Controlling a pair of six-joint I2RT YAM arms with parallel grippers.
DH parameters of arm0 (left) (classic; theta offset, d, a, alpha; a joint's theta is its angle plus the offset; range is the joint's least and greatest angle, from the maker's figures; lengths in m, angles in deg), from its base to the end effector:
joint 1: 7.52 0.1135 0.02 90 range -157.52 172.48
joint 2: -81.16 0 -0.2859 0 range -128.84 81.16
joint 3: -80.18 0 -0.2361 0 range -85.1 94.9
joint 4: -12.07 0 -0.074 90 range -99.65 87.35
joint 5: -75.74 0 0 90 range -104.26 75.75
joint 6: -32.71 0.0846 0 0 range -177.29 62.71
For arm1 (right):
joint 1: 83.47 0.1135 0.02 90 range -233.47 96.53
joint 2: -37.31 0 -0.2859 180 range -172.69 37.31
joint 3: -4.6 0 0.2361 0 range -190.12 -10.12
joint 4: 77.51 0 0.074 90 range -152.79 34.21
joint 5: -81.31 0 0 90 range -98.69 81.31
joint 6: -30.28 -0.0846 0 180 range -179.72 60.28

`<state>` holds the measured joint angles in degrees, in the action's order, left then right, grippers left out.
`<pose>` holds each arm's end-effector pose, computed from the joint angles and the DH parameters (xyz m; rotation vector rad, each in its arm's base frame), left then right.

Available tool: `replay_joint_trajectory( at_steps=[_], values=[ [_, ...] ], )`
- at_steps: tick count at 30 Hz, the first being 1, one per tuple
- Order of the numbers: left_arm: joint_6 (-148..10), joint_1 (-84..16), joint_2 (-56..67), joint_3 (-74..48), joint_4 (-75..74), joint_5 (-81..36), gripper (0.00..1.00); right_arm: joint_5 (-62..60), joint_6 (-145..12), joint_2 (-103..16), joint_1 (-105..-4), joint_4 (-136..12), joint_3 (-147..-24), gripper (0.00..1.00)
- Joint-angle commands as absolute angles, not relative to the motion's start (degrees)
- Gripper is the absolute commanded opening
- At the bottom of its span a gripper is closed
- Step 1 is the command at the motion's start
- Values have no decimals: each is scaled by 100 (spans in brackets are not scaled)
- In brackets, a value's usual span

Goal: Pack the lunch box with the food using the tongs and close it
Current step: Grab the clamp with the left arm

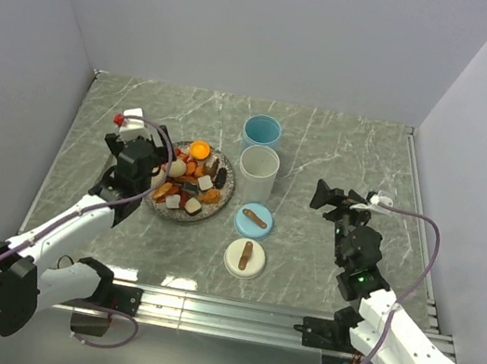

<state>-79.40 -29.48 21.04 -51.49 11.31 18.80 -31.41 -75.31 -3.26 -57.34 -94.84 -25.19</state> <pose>0.2492 -0.0507 0.2817 -0.4083 1.7059 -0.0439 0.1812 0.0525 0.2726 0.1903 1.4603 0.3039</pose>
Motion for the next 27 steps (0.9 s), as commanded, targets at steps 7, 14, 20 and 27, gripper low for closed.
replay_joint_trajectory(
  at_steps=[7,14,20,27],
  values=[
    [-7531,-2073,1560,-3694,-247,2049,99,-3155,-7571,-628,-5745,-9399,-2955,98],
    [-7092,-1209,375,-3360,-247,1256,97,-3005,-7659,-461,-5833,-9268,-2929,99],
    [-6810,-1201,-1032,-2692,-468,1544,94,-2987,-7703,-320,-5868,-9162,-2902,99],
    [-6345,-1131,-1454,-2560,-54,1739,94,-2943,-7721,-189,-5903,-9127,-2841,99]
  ],
)
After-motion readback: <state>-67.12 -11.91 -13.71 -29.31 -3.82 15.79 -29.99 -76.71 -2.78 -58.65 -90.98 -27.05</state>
